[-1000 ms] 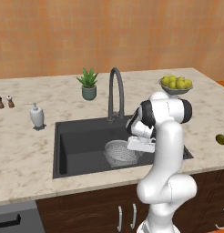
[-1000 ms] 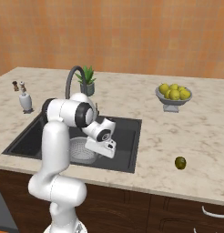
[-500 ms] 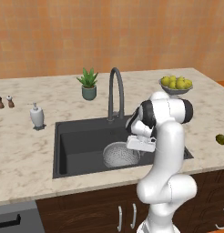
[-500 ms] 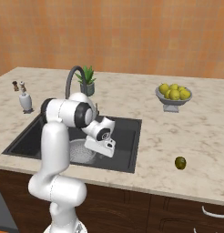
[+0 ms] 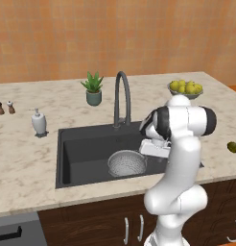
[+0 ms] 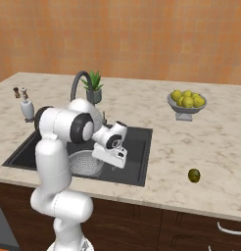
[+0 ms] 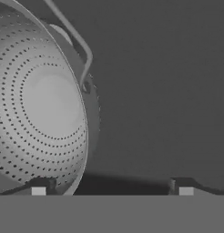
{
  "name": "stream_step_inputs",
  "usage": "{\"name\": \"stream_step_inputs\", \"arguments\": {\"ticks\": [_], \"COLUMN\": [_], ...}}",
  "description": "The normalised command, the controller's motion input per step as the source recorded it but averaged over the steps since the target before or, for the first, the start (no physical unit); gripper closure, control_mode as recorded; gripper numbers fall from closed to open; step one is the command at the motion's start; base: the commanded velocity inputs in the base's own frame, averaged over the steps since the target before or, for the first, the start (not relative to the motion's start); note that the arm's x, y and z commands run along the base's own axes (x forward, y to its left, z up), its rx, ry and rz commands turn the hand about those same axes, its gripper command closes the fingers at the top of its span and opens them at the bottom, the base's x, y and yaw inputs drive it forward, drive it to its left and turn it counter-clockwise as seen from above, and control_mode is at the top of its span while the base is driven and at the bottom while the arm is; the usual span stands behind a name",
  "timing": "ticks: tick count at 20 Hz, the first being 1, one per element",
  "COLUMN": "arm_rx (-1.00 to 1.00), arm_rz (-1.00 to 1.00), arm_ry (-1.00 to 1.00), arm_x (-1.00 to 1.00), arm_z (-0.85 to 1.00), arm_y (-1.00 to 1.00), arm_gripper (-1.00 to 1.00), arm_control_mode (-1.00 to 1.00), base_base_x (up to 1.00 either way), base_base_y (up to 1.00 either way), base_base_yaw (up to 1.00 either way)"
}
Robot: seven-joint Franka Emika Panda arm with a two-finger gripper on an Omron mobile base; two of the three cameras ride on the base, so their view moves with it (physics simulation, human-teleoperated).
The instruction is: Put the colander in the sink, put the kiwi in the colander, and turn on the sink faucet and pour water over the colander.
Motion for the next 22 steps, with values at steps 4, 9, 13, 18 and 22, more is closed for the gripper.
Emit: {"name": "stream_step_inputs", "arguments": {"ticks": [4,9,13,18,22], "arm_rx": [0.00,0.00,0.00,0.00,-0.04], "arm_rz": [-0.03,-0.03,-0.01,0.00,0.00], "arm_ry": [0.00,-0.10,-0.17,-0.13,-0.16], "arm_x": [-0.44,-0.48,-0.46,-0.44,-0.57], "arm_z": [0.70,0.74,0.72,0.75,0.64], "arm_y": [-0.35,-0.28,-0.24,-0.26,-0.33], "arm_gripper": [-1.00,-1.00,-1.00,-1.00,-1.00], "arm_control_mode": [-1.00,-1.00,-1.00,-1.00,-1.00], "base_base_x": [0.00,0.00,0.00,0.00,0.00], "base_base_y": [0.00,0.00,0.00,0.00,0.00], "base_base_yaw": [0.00,0.00,0.00,0.00,0.00]}}
